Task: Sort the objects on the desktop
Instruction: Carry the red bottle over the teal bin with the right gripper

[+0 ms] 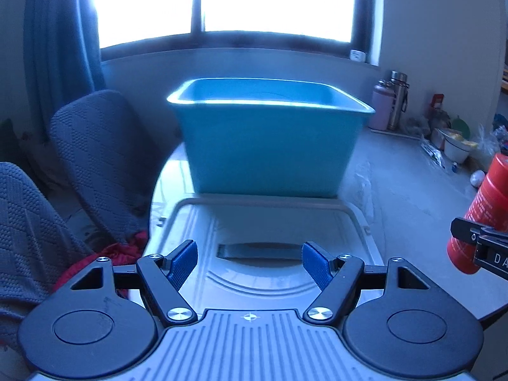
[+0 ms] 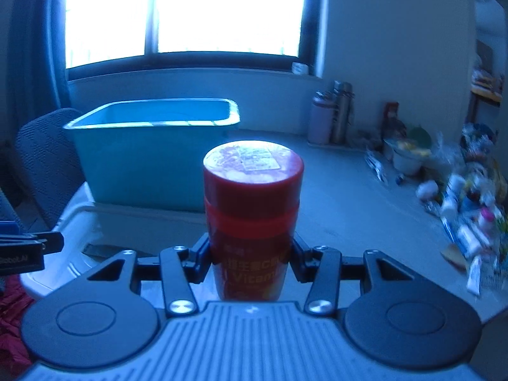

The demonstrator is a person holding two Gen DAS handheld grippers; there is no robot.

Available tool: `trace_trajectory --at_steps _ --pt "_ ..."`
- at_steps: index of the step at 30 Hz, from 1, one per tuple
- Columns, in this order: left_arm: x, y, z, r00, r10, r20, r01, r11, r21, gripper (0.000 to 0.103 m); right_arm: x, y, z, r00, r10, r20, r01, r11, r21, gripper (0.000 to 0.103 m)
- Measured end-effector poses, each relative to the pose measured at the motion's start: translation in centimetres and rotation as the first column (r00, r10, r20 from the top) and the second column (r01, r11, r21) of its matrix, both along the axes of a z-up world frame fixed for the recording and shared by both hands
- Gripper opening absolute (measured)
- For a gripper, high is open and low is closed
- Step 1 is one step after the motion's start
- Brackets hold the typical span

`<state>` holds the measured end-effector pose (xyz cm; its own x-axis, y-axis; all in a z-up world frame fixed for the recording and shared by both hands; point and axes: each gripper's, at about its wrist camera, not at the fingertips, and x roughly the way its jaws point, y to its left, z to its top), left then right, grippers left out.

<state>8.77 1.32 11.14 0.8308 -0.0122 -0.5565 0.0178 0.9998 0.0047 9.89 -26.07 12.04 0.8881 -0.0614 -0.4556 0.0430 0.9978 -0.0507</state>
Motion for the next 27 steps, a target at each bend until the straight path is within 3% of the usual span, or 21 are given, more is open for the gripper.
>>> trace_trajectory --at_steps 9,27 --pt "2.4 2.5 2.6 0.999 0.048 0.0 -0.048 0.999 0.004 0.075 4.2 2.3 3.6 0.995 0.079 0.053 -0.078 0.997 -0.014 0.05" --pt "12.6 4.6 7.1 0.996 0.084 0.025 -0.084 0.996 0.018 0.075 15.3 4.5 7.5 0.981 0.151 0.119 -0.147 0.988 -0.045 0.05"
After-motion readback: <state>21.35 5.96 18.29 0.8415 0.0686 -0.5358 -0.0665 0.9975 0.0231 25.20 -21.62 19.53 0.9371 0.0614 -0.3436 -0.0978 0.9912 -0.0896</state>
